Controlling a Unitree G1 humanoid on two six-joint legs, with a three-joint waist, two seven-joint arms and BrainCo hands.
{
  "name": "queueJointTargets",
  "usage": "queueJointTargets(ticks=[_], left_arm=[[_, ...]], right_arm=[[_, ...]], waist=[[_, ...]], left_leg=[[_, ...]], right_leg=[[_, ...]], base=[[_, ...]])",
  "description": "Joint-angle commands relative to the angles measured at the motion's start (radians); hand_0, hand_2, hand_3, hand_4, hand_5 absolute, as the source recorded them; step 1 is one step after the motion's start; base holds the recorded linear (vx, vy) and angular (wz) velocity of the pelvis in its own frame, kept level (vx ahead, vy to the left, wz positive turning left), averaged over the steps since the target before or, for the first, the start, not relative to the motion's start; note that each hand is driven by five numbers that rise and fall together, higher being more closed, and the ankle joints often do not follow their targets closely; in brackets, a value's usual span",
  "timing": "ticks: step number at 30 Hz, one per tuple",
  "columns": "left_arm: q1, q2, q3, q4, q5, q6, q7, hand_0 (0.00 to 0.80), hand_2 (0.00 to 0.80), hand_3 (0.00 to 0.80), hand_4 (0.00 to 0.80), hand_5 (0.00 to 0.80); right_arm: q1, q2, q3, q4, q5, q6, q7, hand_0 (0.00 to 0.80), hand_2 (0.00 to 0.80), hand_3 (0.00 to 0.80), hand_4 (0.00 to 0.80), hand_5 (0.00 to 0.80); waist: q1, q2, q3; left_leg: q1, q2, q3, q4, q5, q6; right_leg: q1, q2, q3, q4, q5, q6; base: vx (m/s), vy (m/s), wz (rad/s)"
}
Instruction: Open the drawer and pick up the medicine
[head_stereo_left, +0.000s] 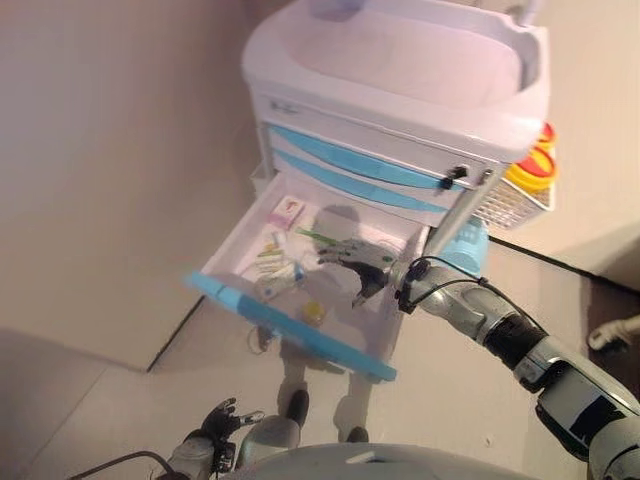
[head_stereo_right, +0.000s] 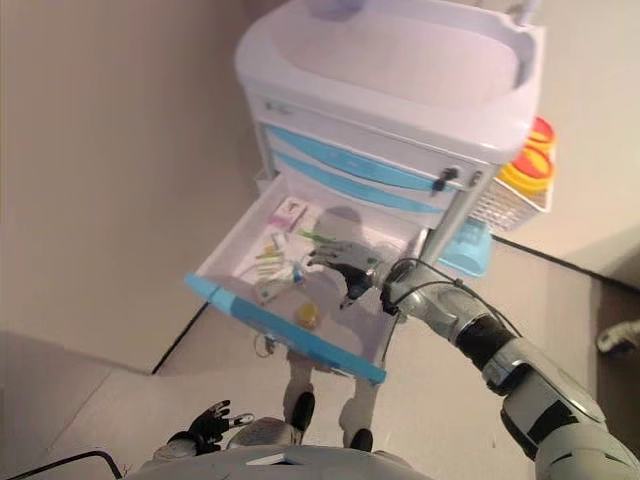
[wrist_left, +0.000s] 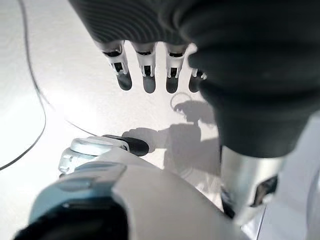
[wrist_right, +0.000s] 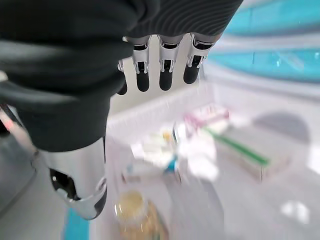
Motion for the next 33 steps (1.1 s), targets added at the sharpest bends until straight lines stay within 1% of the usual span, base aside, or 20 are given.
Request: queueJointTargets(ticks=[1,5,10,18,22,31,32,33], left_arm=[[-0.007,0.019,-0.027,0.047,0.002,0.003,0.003,0.0,0.0,0.0,0.0,0.0],[-0.001,0.023,-0.024,0.046,0.015,-0.008,0.004,0.0,0.0,0.0,0.0,0.0],[0.006,0.031,-0.016,0.048,0.038,-0.015,0.003,0.0,0.0,0.0,0.0,0.0],[0.004,0.035,-0.018,0.044,0.051,-0.031,-0.001,0.0,0.0,0.0,0.0,0.0],[-0.005,0.036,-0.024,0.041,0.05,-0.036,0.002,0.0,0.0,0.0,0.0,0.0],[-0.005,0.041,-0.034,0.029,0.051,-0.032,0.002,0.0,0.0,0.0,0.0,0.0],[-0.003,0.042,-0.035,0.028,0.052,-0.032,0.002,0.0,0.0,0.0,0.0,0.0],[-0.002,0.042,-0.035,0.029,0.052,-0.034,0.002,0.0,0.0,0.0,0.0,0.0]], right_arm=[[-0.069,0.061,0.043,0.035,-0.054,0.016,-0.084,0.0,0.0,0.0,0.0,0.0],[-0.082,0.1,0.064,0.131,-0.13,0.03,-0.104,0.0,0.0,0.0,0.0,0.0],[-0.088,0.127,0.088,0.187,-0.143,0.029,-0.108,0.0,0.0,0.0,0.0,0.0],[-0.073,0.168,0.091,0.256,-0.183,0.034,-0.136,0.0,0.0,0.0,0.0,0.0],[-0.074,0.193,0.092,0.291,-0.192,0.058,-0.145,0.0,0.0,0.0,0.0,0.0],[-0.075,0.207,0.088,0.343,-0.202,0.09,-0.136,0.0,0.0,0.0,0.0,0.0],[-0.073,0.21,0.09,0.351,-0.208,0.1,-0.139,0.345,0.345,0.345,0.345,0.345],[-0.072,0.212,0.089,0.359,-0.211,0.102,-0.143,0.474,0.474,0.474,0.474,0.474]], waist=[[0.041,-0.034,-0.002],[0.067,-0.036,0.002],[0.087,-0.038,0.006],[0.089,-0.036,0.005],[0.096,-0.036,0.013],[0.103,-0.028,0.019],[0.104,-0.027,0.019],[0.105,-0.026,0.02]], left_leg=[[-0.009,-0.024,-0.006,0.015,-0.107,0.0],[-0.023,-0.026,-0.03,0.013,-0.096,-0.005],[-0.025,-0.025,-0.04,0.013,-0.092,-0.01],[-0.034,-0.025,-0.045,0.013,-0.083,-0.011],[-0.032,-0.023,-0.045,0.016,-0.086,-0.012],[-0.035,-0.026,-0.056,0.016,-0.083,-0.012],[-0.035,-0.025,-0.057,0.016,-0.082,-0.012],[-0.035,-0.026,-0.058,0.015,-0.082,-0.012]], right_leg=[[-0.029,-0.036,-0.015,0.061,-0.027,0.03],[-0.028,-0.035,-0.045,0.064,-0.033,0.028],[-0.019,-0.032,-0.056,0.065,-0.04,0.026],[-0.026,-0.032,-0.058,0.069,-0.038,0.028],[-0.023,-0.032,-0.057,0.072,-0.04,0.027],[-0.025,-0.033,-0.061,0.073,-0.04,0.029],[-0.025,-0.033,-0.062,0.073,-0.039,0.029],[-0.024,-0.033,-0.062,0.072,-0.039,0.029]], base=[[-0.044,-0.054,0.41],[-0.019,-0.045,0.34],[0.01,-0.024,0.15],[0.006,-0.003,0.01],[0.008,-0.015,0.0],[0.002,-0.004,0.0],[0.0,0.0,0.0],[0.0,0.0,0.0]])
